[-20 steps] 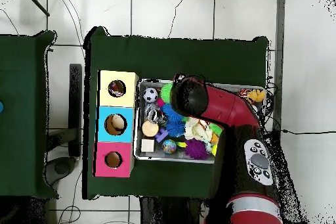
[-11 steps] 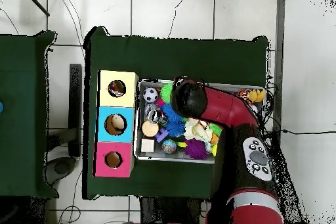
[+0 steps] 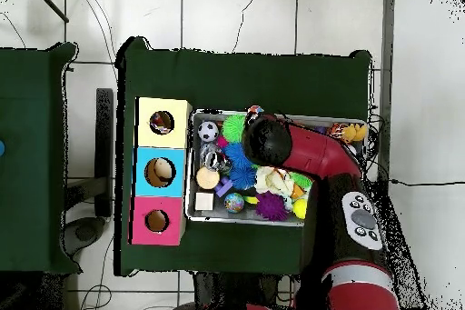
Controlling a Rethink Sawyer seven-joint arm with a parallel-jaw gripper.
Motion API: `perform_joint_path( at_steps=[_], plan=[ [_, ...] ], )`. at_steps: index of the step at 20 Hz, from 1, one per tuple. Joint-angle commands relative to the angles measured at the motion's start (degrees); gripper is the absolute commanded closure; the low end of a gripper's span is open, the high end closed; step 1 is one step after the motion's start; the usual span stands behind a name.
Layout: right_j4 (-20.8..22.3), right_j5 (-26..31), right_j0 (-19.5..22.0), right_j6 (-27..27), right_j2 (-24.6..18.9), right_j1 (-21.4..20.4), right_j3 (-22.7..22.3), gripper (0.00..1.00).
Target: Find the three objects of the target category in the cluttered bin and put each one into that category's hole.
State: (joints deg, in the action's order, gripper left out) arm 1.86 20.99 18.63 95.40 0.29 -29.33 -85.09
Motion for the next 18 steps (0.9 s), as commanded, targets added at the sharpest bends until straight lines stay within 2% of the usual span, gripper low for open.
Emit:
perform_joint_path(
  at_steps=[1,7,14,18],
  plan=[
    [3.3,-0.8,0.6,4.4,-2.5,1.9,-6.1,0.0],
    [3.2,-0.9,1.1,4.6,-2.7,2.7,-7.5,0.0],
    [2.6,-0.8,1.6,5.0,-3.9,1.3,-13.1,0.0],
    [2.6,-2.6,1.1,5.8,-3.5,2.9,-12.5,0.0]
  ],
)
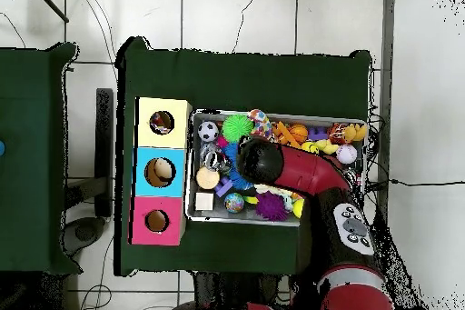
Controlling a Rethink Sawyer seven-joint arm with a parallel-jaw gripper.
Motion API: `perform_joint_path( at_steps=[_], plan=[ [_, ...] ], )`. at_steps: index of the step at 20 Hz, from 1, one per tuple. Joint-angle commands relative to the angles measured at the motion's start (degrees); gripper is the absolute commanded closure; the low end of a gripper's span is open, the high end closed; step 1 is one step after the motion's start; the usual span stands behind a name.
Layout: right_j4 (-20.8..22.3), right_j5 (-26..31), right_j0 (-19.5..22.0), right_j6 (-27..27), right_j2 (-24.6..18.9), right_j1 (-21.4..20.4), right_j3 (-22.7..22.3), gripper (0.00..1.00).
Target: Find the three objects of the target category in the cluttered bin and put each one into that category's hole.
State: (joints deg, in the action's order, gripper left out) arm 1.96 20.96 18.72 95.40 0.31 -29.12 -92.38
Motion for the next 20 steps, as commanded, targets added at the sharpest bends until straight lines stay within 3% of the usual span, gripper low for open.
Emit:
perform_joint_path(
  at_steps=[1,5,11,16,20],
  plan=[
    [2.5,-3.5,0.9,6.1,-3.4,3.2,-5.0,0.0],
    [2.5,-7.4,-0.5,8.2,-1.9,4.5,-4.1,0.0],
    [1.7,-10.7,-4.8,10.6,5.3,2.6,-0.8,0.0],
    [0.0,-8.1,-4.5,8.2,6.1,1.7,3.7,0.0],
    [-0.6,-1.7,-5.0,6.3,5.9,-2.2,4.5,0.0]
  ],
)
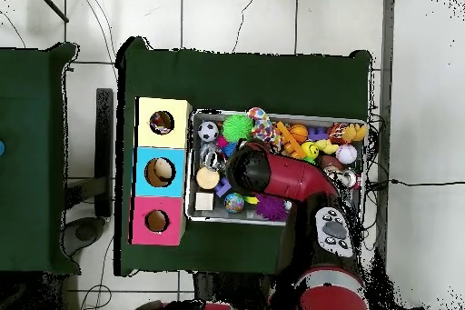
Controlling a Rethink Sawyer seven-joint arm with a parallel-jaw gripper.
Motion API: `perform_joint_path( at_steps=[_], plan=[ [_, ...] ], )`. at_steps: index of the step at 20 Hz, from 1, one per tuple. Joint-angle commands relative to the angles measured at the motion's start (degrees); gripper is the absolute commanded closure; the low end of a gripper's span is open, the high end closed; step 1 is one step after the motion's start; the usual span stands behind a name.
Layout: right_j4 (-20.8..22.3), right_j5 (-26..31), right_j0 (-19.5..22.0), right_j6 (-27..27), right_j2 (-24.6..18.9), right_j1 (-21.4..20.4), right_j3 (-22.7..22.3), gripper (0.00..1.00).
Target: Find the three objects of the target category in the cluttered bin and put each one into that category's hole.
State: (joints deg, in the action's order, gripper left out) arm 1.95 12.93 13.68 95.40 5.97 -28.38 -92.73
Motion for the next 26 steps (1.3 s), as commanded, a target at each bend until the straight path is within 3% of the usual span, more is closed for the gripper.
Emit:
perform_joint_path(
  at_steps=[1,4,9,26],
  plan=[
    [-0.7,8.6,-0.2,5.7,0.2,-4.7,4.6,0.0],
    [-0.9,13.7,-0.5,4.7,0.1,-7.2,4.9,0.0],
    [-0.4,14.9,-1.7,6.1,1.0,-7.1,5.9,0.0],
    [-0.3,3.9,1.0,8.0,-3.0,2.9,5.2,0.0]
  ],
)
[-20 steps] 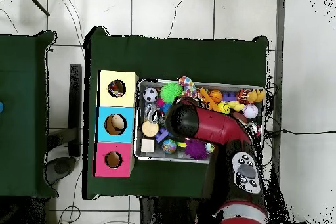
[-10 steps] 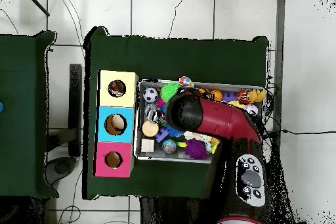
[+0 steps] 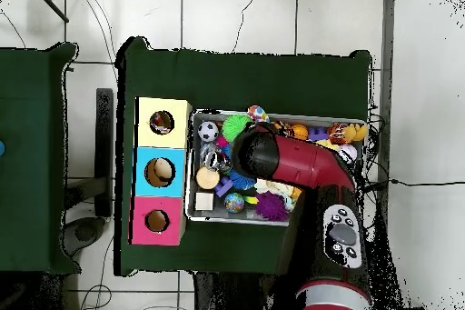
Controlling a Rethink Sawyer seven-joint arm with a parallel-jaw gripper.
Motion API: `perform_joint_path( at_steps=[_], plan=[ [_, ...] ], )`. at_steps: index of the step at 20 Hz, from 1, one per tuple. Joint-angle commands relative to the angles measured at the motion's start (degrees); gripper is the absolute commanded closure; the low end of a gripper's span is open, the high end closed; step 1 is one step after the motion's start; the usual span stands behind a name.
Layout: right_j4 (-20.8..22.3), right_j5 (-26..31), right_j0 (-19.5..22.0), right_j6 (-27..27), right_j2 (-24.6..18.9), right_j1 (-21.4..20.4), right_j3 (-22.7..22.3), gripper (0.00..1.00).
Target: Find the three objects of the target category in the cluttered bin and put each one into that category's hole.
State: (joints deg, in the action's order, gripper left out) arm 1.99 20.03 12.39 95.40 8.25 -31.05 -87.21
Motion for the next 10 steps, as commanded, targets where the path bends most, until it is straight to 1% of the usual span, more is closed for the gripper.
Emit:
perform_joint_path(
  at_steps=[1,6,10],
  plan=[
    [-0.4,-3.7,2.4,8.0,-5.5,6.3,-0.2,0.0],
    [-0.8,-4.4,3.5,7.3,-6.8,9.7,1.3,0.0],
    [-0.7,-4.4,4.2,7.1,-7.4,10.7,0.7,0.0]
  ],
)
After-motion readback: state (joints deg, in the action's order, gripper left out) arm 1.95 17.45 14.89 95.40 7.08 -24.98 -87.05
